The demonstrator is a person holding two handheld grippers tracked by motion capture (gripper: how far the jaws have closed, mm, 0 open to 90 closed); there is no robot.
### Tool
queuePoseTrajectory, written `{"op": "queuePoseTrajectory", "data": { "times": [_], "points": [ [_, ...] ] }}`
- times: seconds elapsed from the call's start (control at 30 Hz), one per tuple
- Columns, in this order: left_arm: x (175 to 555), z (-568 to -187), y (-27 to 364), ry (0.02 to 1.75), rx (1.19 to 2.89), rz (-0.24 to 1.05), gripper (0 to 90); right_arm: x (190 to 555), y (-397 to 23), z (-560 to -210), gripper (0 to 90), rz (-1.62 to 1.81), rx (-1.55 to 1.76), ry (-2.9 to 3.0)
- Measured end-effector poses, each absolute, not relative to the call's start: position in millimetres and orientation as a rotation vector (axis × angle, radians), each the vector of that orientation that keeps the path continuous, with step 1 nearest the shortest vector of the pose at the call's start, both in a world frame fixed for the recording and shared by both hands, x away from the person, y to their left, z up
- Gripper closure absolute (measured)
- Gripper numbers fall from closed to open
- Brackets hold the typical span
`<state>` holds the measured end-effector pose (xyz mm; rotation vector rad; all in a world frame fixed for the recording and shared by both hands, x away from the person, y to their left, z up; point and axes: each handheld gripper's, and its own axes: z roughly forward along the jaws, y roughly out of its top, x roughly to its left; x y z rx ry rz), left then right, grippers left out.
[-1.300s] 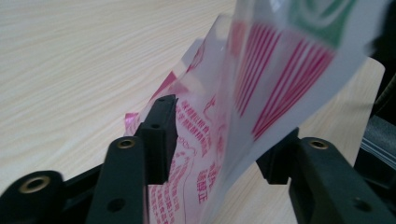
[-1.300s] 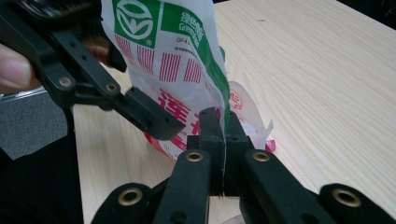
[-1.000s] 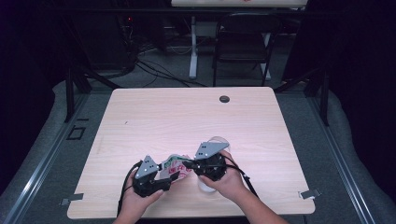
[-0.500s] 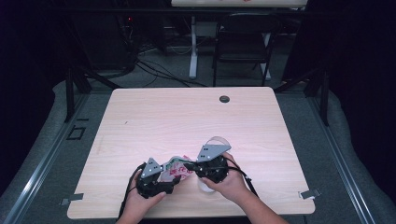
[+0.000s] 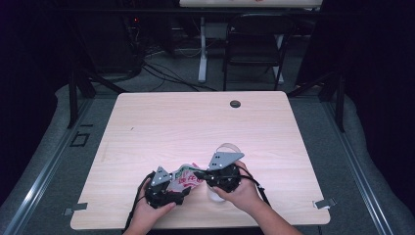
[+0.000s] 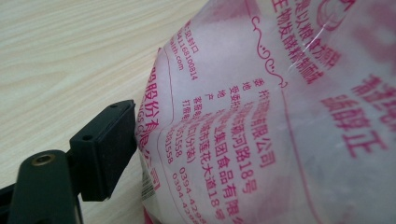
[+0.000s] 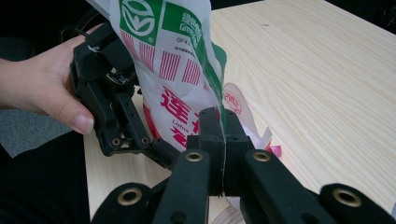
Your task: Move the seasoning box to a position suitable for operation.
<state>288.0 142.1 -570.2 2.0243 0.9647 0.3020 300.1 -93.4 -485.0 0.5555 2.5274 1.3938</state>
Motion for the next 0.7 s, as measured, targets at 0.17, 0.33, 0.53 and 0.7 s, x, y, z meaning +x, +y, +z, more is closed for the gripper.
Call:
{"op": "queuePoseTrajectory", "data": {
  "times": [0.17,0.33,0.53,0.7],
  "points": [
    [289,-575,140,0.97,2.036,0.287,17.0,300,-95,-486,90.0,1.39,0.563,2.534],
    [290,-577,139,0.973,2.043,0.282,16.9,299,-96,-487,90.0,1.389,0.561,2.529],
    [293,-583,136,0.979,2.078,0.283,17.0,299,-97,-487,90.0,1.377,0.561,2.533],
    [294,-586,135,0.985,2.088,0.264,17.8,299,-99,-488,90.0,1.381,0.567,2.534]
  ]
}}
